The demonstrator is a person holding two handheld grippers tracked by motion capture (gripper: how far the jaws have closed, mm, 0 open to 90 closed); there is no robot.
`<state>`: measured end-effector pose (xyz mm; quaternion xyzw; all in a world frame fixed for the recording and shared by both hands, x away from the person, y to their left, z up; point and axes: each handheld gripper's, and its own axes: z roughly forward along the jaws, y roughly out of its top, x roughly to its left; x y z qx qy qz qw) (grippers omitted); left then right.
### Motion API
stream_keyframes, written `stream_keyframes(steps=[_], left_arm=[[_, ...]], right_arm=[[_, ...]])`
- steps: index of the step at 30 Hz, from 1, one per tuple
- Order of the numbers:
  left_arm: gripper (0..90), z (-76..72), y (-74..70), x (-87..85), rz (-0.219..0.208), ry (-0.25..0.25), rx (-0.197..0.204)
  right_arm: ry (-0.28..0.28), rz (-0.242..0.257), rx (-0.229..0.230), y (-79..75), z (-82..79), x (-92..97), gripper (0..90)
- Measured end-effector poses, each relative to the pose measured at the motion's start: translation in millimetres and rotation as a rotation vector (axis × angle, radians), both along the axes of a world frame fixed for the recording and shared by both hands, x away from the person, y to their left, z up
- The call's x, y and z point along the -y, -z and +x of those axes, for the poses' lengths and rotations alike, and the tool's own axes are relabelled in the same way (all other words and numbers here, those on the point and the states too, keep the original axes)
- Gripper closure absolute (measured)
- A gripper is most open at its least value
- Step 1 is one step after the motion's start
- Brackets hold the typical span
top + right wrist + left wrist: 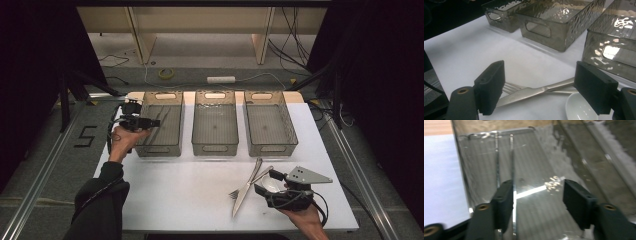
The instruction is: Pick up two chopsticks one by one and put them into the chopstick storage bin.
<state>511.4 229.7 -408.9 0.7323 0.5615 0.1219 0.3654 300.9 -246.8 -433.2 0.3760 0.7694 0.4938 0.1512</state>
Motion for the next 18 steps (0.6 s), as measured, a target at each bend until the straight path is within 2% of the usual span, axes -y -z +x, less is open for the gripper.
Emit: stream_keyframes(steps=[3,5,9,13,18], left_arm=[[32.5,-12.4,-1.2,0.6,-0.061,0.024,0.037],[29.4,-17.7,-1.5,1.8,-0.059,0.040,0.028],[26.1,-31.3,-5.7,4.0,-0.081,0.068,0.053],[24.3,-44.3,-11.1,7.3,-0.101,0.073,0.092],[22.8,-57.9,-13.1,16.0,-0.091,0.097,0.124]], right_arm=[[0.003,-0.003,0.000,-0.1,0.3,1.0,25.8],[0.006,-0.005,0.001,-0.2,0.7,1.3,25.8],[0.014,-0.010,0.003,-2.4,1.8,2.1,25.8],[0.025,-0.013,0.001,-3.9,3.4,5.8,25.8],[0.043,-0.035,-0.016,-3.0,6.3,9.0,25.8]])
